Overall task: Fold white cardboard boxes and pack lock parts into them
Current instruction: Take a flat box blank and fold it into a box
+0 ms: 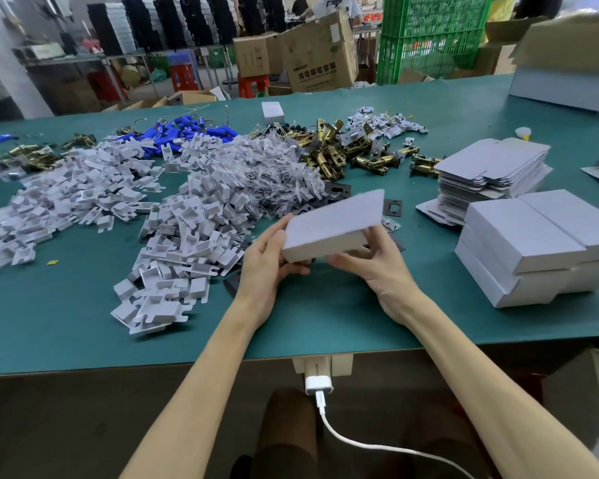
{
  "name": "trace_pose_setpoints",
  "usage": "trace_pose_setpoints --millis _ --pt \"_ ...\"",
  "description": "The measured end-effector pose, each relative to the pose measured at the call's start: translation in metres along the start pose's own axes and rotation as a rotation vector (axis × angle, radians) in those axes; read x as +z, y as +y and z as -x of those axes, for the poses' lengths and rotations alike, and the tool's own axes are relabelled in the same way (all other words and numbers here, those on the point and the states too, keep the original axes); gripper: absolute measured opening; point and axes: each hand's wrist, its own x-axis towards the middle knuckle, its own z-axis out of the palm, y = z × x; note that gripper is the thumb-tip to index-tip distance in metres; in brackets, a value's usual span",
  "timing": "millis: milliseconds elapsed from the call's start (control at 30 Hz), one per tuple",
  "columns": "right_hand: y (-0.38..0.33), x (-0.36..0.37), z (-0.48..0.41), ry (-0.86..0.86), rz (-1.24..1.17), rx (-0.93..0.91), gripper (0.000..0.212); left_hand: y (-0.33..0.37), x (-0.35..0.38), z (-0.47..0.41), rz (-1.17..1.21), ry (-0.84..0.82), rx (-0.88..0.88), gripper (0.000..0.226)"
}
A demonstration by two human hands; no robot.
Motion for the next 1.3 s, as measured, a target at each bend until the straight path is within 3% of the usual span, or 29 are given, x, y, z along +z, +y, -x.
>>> trace_pose_setpoints --millis 167,367,500,667,933,1167,1300 --pt "-0.003 0.002 0.001 -0.107 0.094 -0.021 0.048 -0.001 0.004 0.006 -0.250 -0.139 0.088 0.036" --pt "-0.002 0.003 0.002 -0.080 0.197 0.043 0.044 -0.005 0.005 0.008 -0.382 -0.128 0.081 0.039" --pt "-0.002 0.006 0.002 -0.016 0.159 0.052 0.041 -0.004 0.007 0.006 -0.311 -0.077 0.052 0.056" --pt "-0.004 0.005 0.003 0.072 0.049 0.057 0.040 -0.001 0.009 0.007 -0.227 -0.134 0.051 0.063" --pt "-0.005 0.011 0.005 -0.046 0.369 0.071 0.040 -0.001 0.005 0.007 -0.164 -0.139 0.065 0.038" --pt "-0.008 0.014 0.002 0.086 0.395 0.069 0.043 -0.001 0.001 0.005 -0.143 -0.050 0.037 0.038" --pt "-0.008 0.011 -0.009 0.134 0.396 0.068 0.034 -0.003 0.001 0.001 -0.109 -0.004 -0.004 0.049"
